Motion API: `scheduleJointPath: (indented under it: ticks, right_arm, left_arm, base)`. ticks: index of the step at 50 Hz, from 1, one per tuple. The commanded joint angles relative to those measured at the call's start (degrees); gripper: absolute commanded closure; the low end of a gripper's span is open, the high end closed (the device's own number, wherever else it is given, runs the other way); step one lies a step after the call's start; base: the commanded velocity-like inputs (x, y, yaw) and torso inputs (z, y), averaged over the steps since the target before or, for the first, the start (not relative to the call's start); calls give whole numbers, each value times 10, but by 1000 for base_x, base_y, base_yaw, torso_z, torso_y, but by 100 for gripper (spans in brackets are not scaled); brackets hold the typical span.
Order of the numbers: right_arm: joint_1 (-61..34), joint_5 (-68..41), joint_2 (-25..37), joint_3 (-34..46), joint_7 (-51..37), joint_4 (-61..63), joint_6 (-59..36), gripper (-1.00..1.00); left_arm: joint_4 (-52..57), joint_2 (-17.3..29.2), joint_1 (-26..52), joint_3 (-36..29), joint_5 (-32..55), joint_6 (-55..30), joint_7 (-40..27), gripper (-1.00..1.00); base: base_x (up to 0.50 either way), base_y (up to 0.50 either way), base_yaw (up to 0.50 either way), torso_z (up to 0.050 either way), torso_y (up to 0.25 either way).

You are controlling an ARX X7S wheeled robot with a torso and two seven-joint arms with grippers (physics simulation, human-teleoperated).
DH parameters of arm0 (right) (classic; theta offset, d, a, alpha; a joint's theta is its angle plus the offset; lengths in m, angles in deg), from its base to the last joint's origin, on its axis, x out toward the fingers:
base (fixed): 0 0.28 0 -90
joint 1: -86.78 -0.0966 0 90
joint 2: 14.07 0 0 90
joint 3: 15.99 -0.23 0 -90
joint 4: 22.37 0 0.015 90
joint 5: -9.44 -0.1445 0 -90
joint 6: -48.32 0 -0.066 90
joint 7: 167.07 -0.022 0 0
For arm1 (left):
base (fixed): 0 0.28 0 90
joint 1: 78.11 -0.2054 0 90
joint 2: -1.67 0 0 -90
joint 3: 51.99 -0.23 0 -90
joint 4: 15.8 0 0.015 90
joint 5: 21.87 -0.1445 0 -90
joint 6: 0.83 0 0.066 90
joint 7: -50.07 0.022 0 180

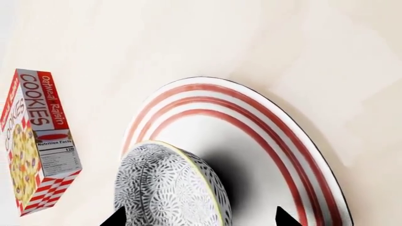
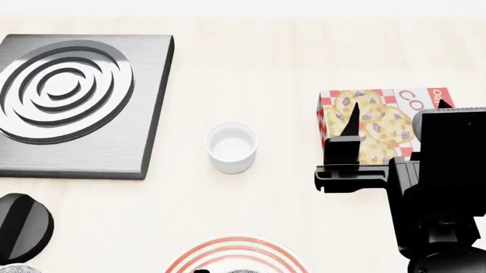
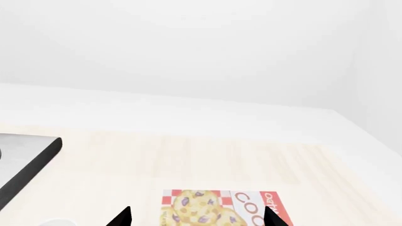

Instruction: Pick the akita bowl on the stove and place it on the plate.

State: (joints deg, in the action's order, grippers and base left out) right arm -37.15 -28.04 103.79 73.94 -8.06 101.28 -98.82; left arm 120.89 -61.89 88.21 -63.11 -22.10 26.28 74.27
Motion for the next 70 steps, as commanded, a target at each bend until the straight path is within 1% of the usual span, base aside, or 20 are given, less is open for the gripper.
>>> scheduleJointPath:
  ticks: [1, 2, 9, 19, 24, 34, 35, 36, 37, 40, 44, 46, 47, 51, 53, 57, 61, 63, 68, 70]
  right_arm:
    - [0, 0, 1, 3, 0, -2, 3, -100]
    - [0, 0, 1, 3, 0, -3, 4, -100]
    - [-1, -3, 2, 3, -2, -1, 1, -100]
    - [-2, -9, 3, 1, -6, 5, -6, -100]
    - [0, -5, 3, 4, -4, 0, 2, -100]
    - [-2, -5, 4, 6, -4, -3, 4, -100]
    - [-2, -5, 4, 6, -4, -4, 4, -100]
    - [-2, -5, 5, 6, -4, -3, 4, -100]
    - [-2, -6, 5, 5, -5, -2, 3, -100]
    - [-1, -7, 5, 6, -5, -2, 3, -100]
    - [0, -4, 6, 8, -4, -4, 8, -100]
    - [0, -7, 6, 7, -5, -2, 5, -100]
    - [0, -7, 6, 6, -6, -1, 5, -100]
    - [0, -7, 7, 7, -6, -2, 7, -100]
    - [0, -7, 7, 7, -6, -2, 6, -100]
    - [-2, -9, 7, 7, -8, -1, 3, -100]
    - [-1, -10, 8, 8, -8, -1, 4, -100]
    - [-2, -10, 8, 9, -8, -1, 4, -100]
    - [0, -8, 9, 10, -7, -3, 8, -100]
    - [-2, -10, 9, 10, -9, -1, 5, -100]
  left_arm:
    - [14, -5, -1, 25, 7, -12, 1, -100]
    - [14, -3, -7, 40, 14, -8, 1, -100]
    - [16, 0, -6, 68, 21, -3, 1, -100]
    - [25, -7, -16, 126, 42, -11, 2, -100]
    - [27, -16, -23, 173, 58, -14, 1, -100]
    - [30, -18, -44, 231, 77, -9, -6, -100]
    - [29, -17, -41, 230, 75, -6, -6, -100]
    - [31, -20, -47, 249, 82, -11, -8, -100]
    - [34, -19, -44, 247, 81, -9, -7, -100]
    - [38, -21, -51, 281, 93, -15, -8, -100]
    - [40, -21, -54, 299, 95, -13, -12, -100]
    - [38, -26, -62, 327, 107, -18, -13, -100]
    - [38, -21, -60, 324, 106, -11, -10, -100]
    - [30, -22, -78, 374, 119, -11, -20, -100]
    - [30, -17, -78, 375, 119, -4, -18, -100]
    - [24, -22, -89, 415, 132, -8, -25, -100]
    - [22, -16, -92, 417, 131, 3, -25, -100]
    - [20, -20, -101, 440, 139, 2, -29, -100]
    - [18, -24, -105, 465, 147, -2, -32, -100]
    - [16, -29, -108, 486, 155, -6, -34, -100]
  base:
    - [0, 0, 0, 0, 0]
    - [0, 0, 0, 0, 0]
    - [0, 0, 0, 0, 0]
    - [0, 0, 0, 0, 0]
    - [0, 0, 0, 0, 0]
    - [0, 0, 0, 0, 0]
    - [0, 0, 0, 0, 0]
    - [0, 0, 0, 0, 0]
    - [0, 0, 0, 0, 0]
    - [0, 0, 0, 0, 0]
    - [0, 0, 0, 0, 0]
    - [0, 0, 0, 0, 0]
    - [0, 0, 0, 0, 0]
    - [0, 0, 0, 0, 0]
    - [0, 0, 0, 0, 0]
    - [0, 0, 0, 0, 0]
    - [0, 0, 0, 0, 0]
    - [0, 0, 0, 0, 0]
    - [0, 0, 0, 0, 0]
    - [0, 0, 0, 0, 0]
